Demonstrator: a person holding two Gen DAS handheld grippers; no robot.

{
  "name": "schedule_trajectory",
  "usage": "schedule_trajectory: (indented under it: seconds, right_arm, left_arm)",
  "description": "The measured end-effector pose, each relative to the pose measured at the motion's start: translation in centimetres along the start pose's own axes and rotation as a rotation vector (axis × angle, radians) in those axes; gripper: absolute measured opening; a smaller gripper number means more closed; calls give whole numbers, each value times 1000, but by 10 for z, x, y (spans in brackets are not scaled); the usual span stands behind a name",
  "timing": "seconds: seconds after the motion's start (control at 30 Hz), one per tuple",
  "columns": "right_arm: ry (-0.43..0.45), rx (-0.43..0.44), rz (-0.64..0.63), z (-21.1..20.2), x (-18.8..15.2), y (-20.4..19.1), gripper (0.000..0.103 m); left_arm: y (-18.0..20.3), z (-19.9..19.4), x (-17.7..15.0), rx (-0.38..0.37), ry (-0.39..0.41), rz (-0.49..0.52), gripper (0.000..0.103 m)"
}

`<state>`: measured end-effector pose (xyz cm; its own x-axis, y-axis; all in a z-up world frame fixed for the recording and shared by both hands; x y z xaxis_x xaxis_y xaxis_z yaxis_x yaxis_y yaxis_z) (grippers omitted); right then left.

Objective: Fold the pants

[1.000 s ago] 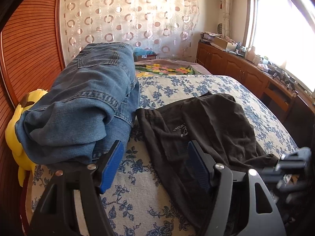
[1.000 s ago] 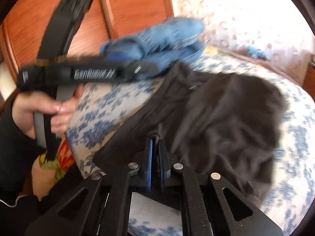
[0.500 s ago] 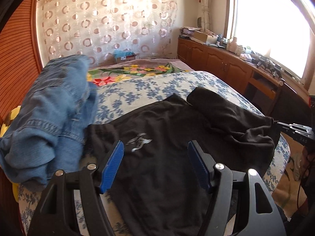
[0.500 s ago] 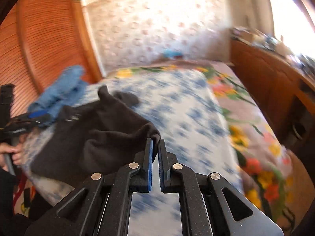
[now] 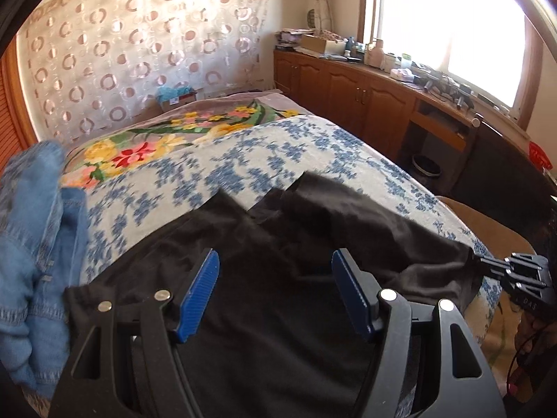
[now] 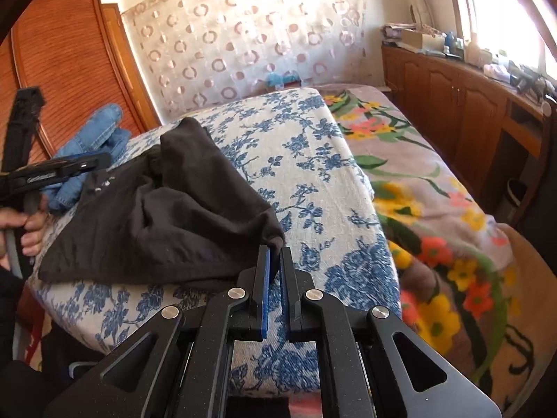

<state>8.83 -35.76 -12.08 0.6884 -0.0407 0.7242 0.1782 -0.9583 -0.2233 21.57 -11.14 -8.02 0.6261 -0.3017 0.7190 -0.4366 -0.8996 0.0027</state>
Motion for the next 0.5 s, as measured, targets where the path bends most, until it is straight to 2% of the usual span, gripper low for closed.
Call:
schedule_trajectory:
  seconds: [0.27,0.43,0.5]
  right_arm:
    - [-9,35,18,-8,-9,0,3]
    - [-9,52,30,-6,-12,4,3]
    - [-6,64,37,-5,-12,6,3]
  left_arm:
    - [21,63,29,-71,-117,16,63]
    - [41,82,43,-123,-140,39,40]
    - [50,88,49,-130,-151,67,20]
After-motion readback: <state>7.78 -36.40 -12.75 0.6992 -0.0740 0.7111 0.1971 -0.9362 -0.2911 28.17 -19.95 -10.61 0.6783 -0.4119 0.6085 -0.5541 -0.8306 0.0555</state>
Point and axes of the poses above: each gripper's, at about its wrist camera, not at the fingertips, and z roughly the way its jaws point, y to its right, x to its top, the point moved 4 cm from there along z, roughly the way its jaws point, and after that the axes turned 2 degrees about z, right-handed, at the moved point
